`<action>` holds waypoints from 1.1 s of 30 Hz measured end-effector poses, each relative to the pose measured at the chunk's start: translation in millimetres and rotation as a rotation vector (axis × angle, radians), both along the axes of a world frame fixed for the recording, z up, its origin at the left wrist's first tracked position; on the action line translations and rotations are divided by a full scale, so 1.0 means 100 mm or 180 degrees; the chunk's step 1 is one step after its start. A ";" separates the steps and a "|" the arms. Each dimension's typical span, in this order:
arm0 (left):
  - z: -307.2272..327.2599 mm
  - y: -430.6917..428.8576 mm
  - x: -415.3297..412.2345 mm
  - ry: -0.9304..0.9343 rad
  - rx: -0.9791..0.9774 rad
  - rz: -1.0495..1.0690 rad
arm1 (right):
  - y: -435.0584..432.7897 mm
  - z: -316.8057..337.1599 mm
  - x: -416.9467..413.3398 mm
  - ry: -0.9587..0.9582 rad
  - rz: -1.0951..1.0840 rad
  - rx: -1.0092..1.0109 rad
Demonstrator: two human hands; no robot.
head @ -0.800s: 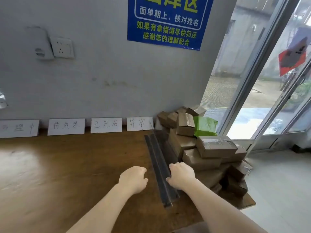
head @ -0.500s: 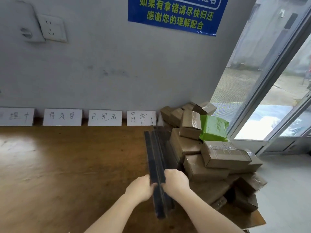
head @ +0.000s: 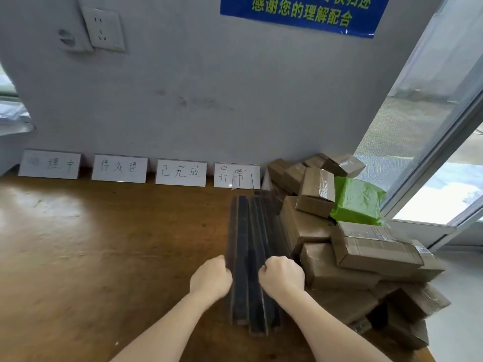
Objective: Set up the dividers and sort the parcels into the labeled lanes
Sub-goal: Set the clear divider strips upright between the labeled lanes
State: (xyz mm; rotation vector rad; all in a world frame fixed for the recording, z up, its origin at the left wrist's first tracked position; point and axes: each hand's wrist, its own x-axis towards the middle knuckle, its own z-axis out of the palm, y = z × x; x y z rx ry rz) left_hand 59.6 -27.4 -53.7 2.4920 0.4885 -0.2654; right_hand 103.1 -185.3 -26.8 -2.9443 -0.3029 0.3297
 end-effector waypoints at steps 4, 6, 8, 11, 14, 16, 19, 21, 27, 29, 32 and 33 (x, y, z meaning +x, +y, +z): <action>0.02 0.25 -0.05 -0.0004 0.0168 0.0095 | 0.03 0.04 -0.04 -0.0114 -0.0052 0.0078; 0.05 0.38 -0.12 -0.0047 0.0220 0.0141 | 0.10 0.09 -0.08 -0.0162 -0.0032 0.0147; 0.09 0.52 -0.20 -0.0152 0.0272 0.0207 | 0.21 0.14 -0.14 -0.0220 -0.0021 0.0212; 0.18 0.77 -0.35 -0.0273 0.0317 0.0300 | 0.45 0.19 -0.25 -0.0326 -0.0041 0.0352; 0.27 1.10 -0.53 -0.0313 0.0366 0.0371 | 0.75 0.22 -0.38 -0.0420 -0.0094 0.0520; 0.31 1.34 -0.67 -0.0324 0.0423 0.0395 | 0.97 0.24 -0.49 -0.0469 -0.0111 0.0614; 0.37 1.73 -0.92 -0.0291 0.0497 0.0404 | 1.34 0.28 -0.69 -0.0525 -0.0083 0.0676; 0.42 1.97 -1.09 -0.0251 0.0570 0.0430 | 1.59 0.28 -0.84 -0.0552 -0.0043 0.0759; 0.49 2.74 -1.56 -0.0219 0.0674 0.0525 | 2.37 0.30 -1.22 -0.0645 0.0134 0.0865; 0.49 2.97 -1.68 -0.0233 0.0697 0.0565 | 2.59 0.31 -1.31 -0.0637 0.0191 0.0880; 0.50 3.27 -1.81 -0.0223 0.0769 0.0612 | 2.87 0.31 -1.40 -0.0582 0.0277 0.0837; 0.50 3.36 -1.84 -0.0227 0.0773 0.0629 | 2.96 0.32 -1.42 -0.0554 0.0307 0.0816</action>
